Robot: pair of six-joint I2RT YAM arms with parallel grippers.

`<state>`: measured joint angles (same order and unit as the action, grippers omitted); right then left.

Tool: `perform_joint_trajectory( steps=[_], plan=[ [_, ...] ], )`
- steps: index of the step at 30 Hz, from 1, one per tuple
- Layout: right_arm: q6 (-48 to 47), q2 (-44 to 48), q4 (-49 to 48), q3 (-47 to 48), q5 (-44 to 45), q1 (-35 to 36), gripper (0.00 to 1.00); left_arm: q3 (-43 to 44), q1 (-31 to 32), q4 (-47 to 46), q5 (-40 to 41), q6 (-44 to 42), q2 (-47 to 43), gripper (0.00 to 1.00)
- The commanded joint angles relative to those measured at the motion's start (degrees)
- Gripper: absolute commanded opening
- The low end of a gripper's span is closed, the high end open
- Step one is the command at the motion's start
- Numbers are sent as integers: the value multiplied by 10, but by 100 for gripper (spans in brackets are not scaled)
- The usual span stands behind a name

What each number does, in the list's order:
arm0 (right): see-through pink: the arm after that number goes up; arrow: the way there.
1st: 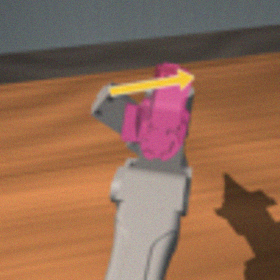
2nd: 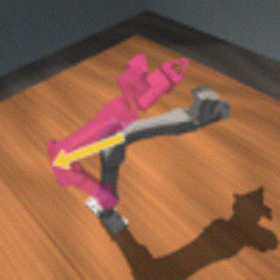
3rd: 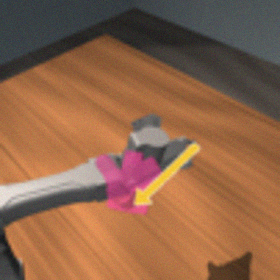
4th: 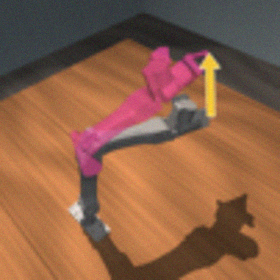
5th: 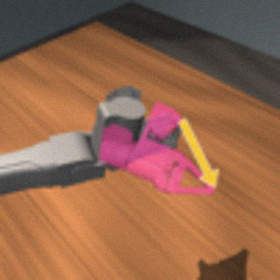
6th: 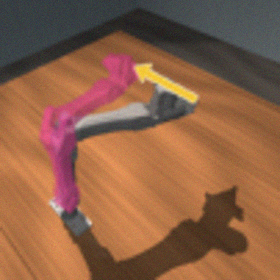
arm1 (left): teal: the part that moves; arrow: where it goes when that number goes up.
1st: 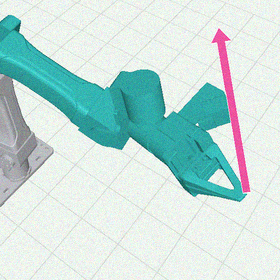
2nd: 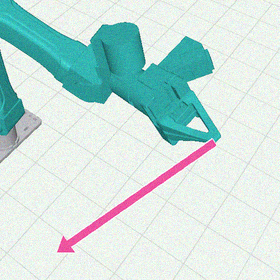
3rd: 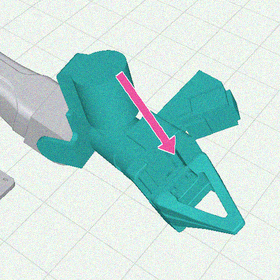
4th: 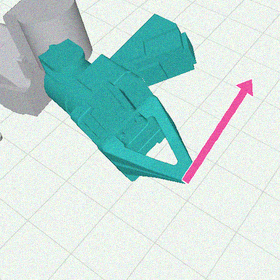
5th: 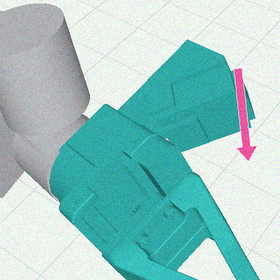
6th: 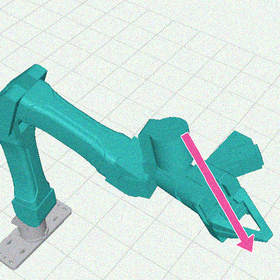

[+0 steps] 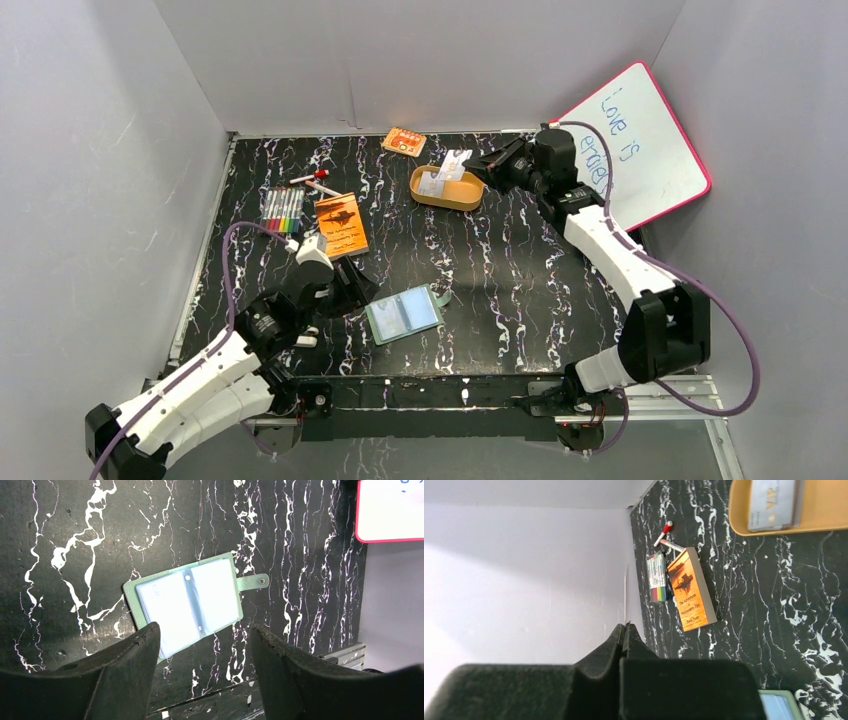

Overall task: Put the credit cards into the card holder
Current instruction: Pick up the credit card from the storage box, then insert the credit card into the card holder.

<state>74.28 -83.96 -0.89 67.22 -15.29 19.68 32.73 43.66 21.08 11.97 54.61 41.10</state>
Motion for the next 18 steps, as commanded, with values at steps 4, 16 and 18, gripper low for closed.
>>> perform_joint_trajectory(
  steps=[4,16,18],
  plan=[
    [-404,70,128,78,-22,117,0,-11,-1,40,22,17,-39,65],
    [-475,136,-4,-216,-214,198,0,-70,-2,-14,-43,13,20,67],
    [-443,119,-55,-243,-226,198,0,-77,-1,-27,-53,14,47,66]
  ],
)
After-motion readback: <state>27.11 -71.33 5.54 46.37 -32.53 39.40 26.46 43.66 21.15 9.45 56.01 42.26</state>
